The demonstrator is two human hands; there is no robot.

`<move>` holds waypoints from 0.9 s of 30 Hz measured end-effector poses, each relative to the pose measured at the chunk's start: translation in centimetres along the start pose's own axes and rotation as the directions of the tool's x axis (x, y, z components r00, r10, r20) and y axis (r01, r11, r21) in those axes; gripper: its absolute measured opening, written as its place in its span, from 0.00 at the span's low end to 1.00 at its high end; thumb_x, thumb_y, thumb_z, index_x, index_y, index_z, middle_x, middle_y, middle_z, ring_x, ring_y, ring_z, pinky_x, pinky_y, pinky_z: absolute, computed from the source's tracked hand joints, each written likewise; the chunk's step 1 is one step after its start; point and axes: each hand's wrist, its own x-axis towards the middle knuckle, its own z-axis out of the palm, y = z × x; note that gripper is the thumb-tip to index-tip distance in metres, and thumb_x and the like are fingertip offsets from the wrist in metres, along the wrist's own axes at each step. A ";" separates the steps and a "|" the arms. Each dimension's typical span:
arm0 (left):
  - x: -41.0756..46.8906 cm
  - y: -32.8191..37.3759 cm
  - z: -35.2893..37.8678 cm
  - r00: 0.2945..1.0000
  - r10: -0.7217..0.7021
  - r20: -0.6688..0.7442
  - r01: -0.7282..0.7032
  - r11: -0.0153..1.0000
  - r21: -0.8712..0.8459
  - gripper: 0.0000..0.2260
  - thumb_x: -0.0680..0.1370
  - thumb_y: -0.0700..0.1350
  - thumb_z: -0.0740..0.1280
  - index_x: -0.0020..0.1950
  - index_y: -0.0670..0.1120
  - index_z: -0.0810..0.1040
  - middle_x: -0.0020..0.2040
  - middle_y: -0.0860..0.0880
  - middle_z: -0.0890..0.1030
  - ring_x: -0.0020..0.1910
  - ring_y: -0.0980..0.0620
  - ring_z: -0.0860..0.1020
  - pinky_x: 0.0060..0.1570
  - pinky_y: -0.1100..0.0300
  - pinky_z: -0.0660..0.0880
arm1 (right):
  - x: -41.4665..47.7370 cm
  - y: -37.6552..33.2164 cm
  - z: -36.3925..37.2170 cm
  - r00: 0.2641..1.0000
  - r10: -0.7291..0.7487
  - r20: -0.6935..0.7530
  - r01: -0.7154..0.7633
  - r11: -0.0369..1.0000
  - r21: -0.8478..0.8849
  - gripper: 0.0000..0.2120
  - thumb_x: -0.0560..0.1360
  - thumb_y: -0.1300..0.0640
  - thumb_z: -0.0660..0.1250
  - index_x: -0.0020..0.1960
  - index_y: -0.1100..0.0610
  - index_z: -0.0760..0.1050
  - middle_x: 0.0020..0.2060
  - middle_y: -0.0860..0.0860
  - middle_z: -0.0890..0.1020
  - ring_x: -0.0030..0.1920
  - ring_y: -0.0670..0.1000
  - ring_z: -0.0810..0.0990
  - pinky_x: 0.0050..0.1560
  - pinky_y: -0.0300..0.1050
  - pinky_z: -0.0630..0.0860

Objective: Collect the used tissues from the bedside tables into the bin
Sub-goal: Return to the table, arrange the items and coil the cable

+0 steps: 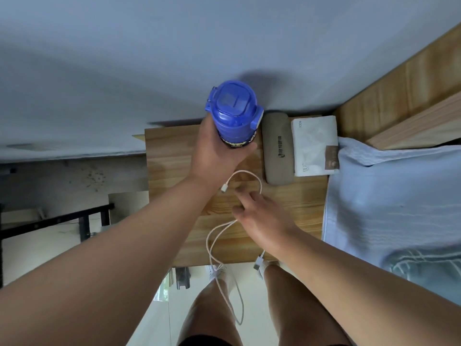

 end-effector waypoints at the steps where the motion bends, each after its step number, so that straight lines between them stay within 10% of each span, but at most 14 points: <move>1: 0.1 0.2 0.5 1.000 0.004 -0.001 -0.004 1.000 0.000 0.28 0.67 0.41 0.83 0.63 0.39 0.78 0.58 0.41 0.85 0.58 0.42 0.83 0.62 0.40 0.78 | -0.4 0.0 0.1 1.000 -0.016 0.004 0.016 1.000 0.012 0.11 0.69 0.68 0.73 0.51 0.60 0.83 0.67 0.63 0.78 0.53 0.61 0.82 0.46 0.56 0.83; 8: 0.4 0.9 2.4 0.999 0.019 -0.032 -0.016 0.996 0.090 0.35 0.64 0.48 0.86 0.66 0.47 0.75 0.62 0.47 0.81 0.62 0.47 0.81 0.62 0.44 0.78 | -3.6 0.4 0.5 0.999 -0.040 -0.037 0.044 0.992 0.116 0.18 0.76 0.70 0.61 0.62 0.58 0.77 0.57 0.55 0.78 0.57 0.58 0.77 0.55 0.55 0.78; 13: -0.5 0.7 1.3 0.995 -0.070 0.066 0.067 0.997 0.041 0.37 0.64 0.44 0.86 0.69 0.47 0.73 0.62 0.50 0.83 0.56 0.54 0.85 0.58 0.52 0.81 | -5.0 0.8 -0.8 0.994 0.061 -0.096 -0.040 0.978 0.207 0.13 0.70 0.72 0.71 0.48 0.56 0.78 0.41 0.50 0.81 0.43 0.54 0.78 0.41 0.49 0.77; 17: -5.2 0.0 -1.5 0.974 -0.204 -0.099 0.224 0.930 0.291 0.14 0.78 0.55 0.75 0.61 0.53 0.80 0.57 0.55 0.84 0.54 0.56 0.82 0.59 0.51 0.80 | -5.7 0.7 -2.2 0.988 0.073 -0.138 -0.041 0.974 0.223 0.14 0.69 0.70 0.75 0.43 0.54 0.76 0.37 0.48 0.80 0.40 0.52 0.76 0.38 0.49 0.78; 19: -7.9 0.8 -2.7 0.899 -0.437 0.024 0.422 0.882 0.211 0.18 0.82 0.65 0.64 0.57 0.53 0.84 0.56 0.53 0.87 0.53 0.54 0.84 0.57 0.48 0.81 | -6.2 0.1 -3.4 0.989 0.005 -0.150 0.029 0.973 0.228 0.15 0.67 0.70 0.76 0.45 0.53 0.77 0.39 0.47 0.81 0.41 0.52 0.77 0.40 0.48 0.78; 22: -10.3 3.4 -4.0 0.587 -0.724 0.363 0.790 0.610 -0.061 0.31 0.78 0.75 0.55 0.57 0.53 0.85 0.55 0.49 0.88 0.48 0.52 0.86 0.44 0.54 0.80 | -7.7 -1.5 -5.9 0.963 -0.124 -0.237 0.179 0.957 0.226 0.16 0.65 0.70 0.73 0.45 0.51 0.78 0.39 0.46 0.82 0.41 0.51 0.78 0.41 0.45 0.76; 27: -11.3 9.0 -7.2 0.460 -0.594 0.660 0.774 0.633 0.030 0.20 0.77 0.66 0.68 0.49 0.52 0.89 0.36 0.52 0.82 0.30 0.54 0.79 0.32 0.62 0.74 | -10.8 -4.0 -9.0 0.917 -0.331 -0.223 0.367 0.918 0.149 0.08 0.70 0.62 0.65 0.47 0.52 0.78 0.40 0.46 0.82 0.41 0.51 0.77 0.44 0.47 0.79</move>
